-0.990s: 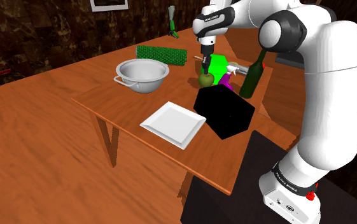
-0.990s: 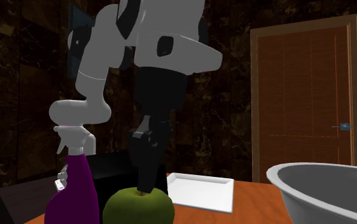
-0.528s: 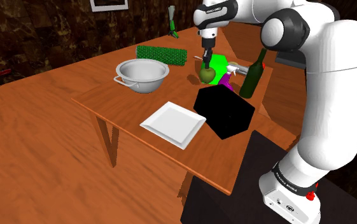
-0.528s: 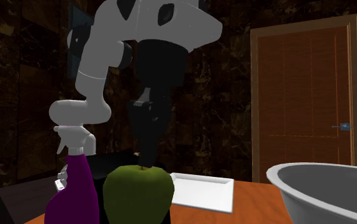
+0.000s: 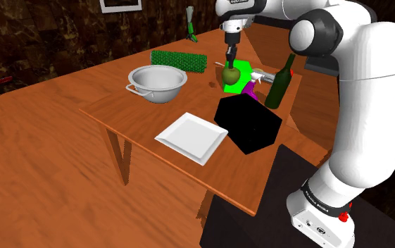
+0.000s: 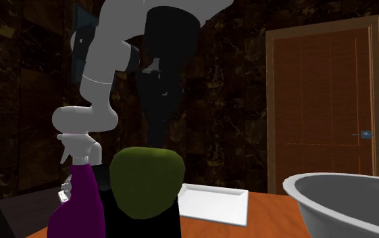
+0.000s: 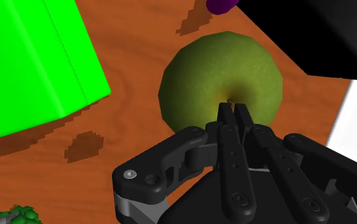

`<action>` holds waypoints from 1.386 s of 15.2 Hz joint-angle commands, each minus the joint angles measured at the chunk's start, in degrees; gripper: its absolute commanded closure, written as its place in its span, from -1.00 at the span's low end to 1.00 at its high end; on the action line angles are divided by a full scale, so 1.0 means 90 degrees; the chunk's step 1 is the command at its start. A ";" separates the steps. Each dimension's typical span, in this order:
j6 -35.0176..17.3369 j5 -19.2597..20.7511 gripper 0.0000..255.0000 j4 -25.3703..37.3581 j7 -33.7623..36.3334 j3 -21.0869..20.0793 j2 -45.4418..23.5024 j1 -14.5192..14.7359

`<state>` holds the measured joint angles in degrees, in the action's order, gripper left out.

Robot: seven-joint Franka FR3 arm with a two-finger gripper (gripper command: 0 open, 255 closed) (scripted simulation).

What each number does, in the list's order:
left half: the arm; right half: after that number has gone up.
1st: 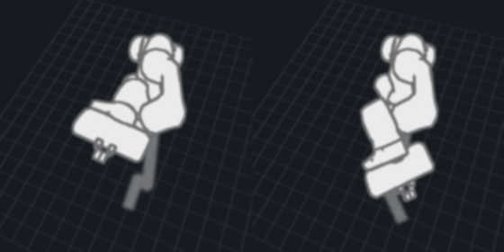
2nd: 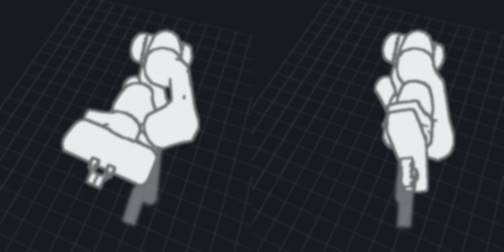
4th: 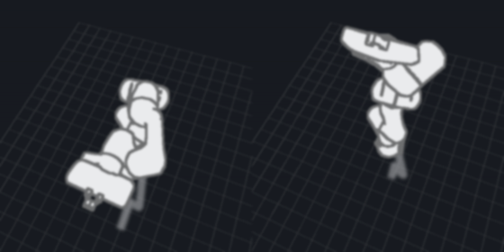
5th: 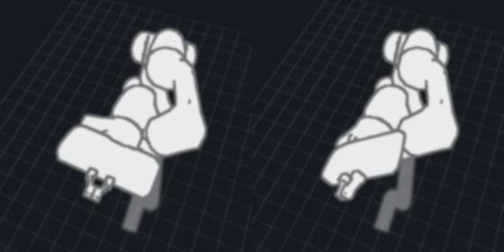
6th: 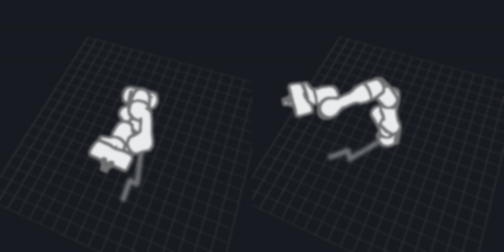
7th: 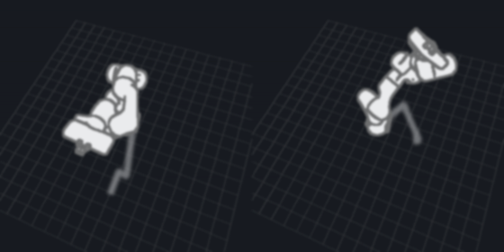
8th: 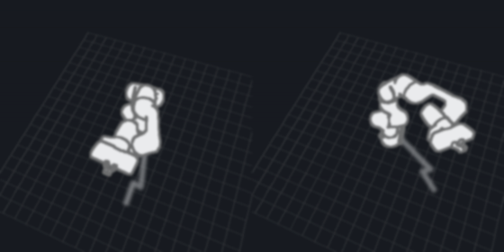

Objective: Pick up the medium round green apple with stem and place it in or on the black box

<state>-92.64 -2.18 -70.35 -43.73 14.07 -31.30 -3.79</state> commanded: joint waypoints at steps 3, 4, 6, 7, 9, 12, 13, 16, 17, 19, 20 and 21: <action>0.0346 0.0001 1.00 0.0349 -0.0012 0.0006 -0.0005 -0.0021; 0.0439 -0.0001 1.00 0.0456 -0.0016 0.0007 -0.0017 -0.0029; 0.0631 -0.0007 1.00 0.0682 -0.0025 0.0008 -0.0051 -0.0048; 0.0730 -0.0010 1.00 0.0802 -0.0030 0.0009 -0.0072 -0.0059; 0.0935 -0.0020 1.00 0.1061 -0.0040 0.0009 -0.0124 -0.0083; 0.1264 -0.0039 1.00 0.1501 -0.0056 0.0008 -0.0233 -0.0128; 0.1382 -0.0047 1.00 0.1666 -0.0062 0.0007 -0.0280 -0.0147; 0.1389 0.0014 1.00 0.1319 -0.0040 0.0026 0.0075 -0.0060; 0.1208 0.0088 1.00 0.0733 0.0000 0.0046 0.0480 0.0051; 0.0950 0.0231 1.00 -0.0226 0.0098 0.0063 0.1187 0.0234; 0.0857 0.0299 1.00 -0.0638 0.0153 0.0064 0.1509 0.0312; 0.0782 0.0367 1.00 -0.1016 0.0212 0.0058 0.1817 0.0382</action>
<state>-85.18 0.59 -76.57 -42.10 14.54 -17.49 -0.83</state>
